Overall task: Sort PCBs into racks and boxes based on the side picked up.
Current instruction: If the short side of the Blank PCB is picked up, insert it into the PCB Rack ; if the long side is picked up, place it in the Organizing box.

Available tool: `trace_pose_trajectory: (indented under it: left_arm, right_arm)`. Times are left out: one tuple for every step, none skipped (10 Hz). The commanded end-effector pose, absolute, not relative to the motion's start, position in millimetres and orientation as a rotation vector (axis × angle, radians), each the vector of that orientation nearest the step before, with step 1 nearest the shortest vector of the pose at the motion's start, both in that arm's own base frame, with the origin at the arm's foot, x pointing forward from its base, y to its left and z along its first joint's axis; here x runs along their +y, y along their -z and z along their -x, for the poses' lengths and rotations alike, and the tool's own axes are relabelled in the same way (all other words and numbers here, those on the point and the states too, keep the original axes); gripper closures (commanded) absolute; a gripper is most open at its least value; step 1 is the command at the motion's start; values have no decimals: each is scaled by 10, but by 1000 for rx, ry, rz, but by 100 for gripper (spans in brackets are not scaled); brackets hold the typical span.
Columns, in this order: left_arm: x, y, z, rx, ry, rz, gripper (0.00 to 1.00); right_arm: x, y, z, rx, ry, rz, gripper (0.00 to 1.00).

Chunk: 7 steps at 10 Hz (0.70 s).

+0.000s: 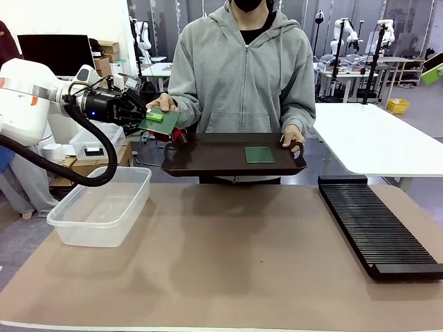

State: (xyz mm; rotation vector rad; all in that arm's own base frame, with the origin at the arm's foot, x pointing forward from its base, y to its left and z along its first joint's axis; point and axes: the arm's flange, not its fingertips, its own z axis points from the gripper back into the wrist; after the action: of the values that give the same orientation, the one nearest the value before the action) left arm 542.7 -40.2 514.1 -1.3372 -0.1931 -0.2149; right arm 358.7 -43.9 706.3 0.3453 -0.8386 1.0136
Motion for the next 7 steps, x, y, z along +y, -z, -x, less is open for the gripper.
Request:
trace_pose_trajectory:
  left_arm:
    - [-400,-5130,-5426,-199,231,1343,100]
    - [-400,-5130,-5426,-199,231,1343,100]
    - [-400,-5130,-5426,-199,231,1343,100]
    - [-400,-5130,-5426,-199,231,1343,100]
    - [-400,-5130,-5426,-199,231,1343,100]
    - [-400,-5130,-5426,-199,231,1343,100]
    - [-400,-5130,-5426,-199,231,1343,100]
  right_arm:
    - [-426,-7050,-3588,-841,-1026,-360,0]
    - [-426,-7050,-3588,-841,-1026,-360,0]
    - [-426,-7050,-3588,-841,-1026,-360,0]
    - [-426,-7050,-3588,-841,-1026,-360,0]
    - [-426,-7050,-3588,-841,-1026,-360,0]
    - [-426,-7050,-3588,-841,-1026,-360,0]
    - [-426,-7050,-3588,-841,-1026,-360,0]
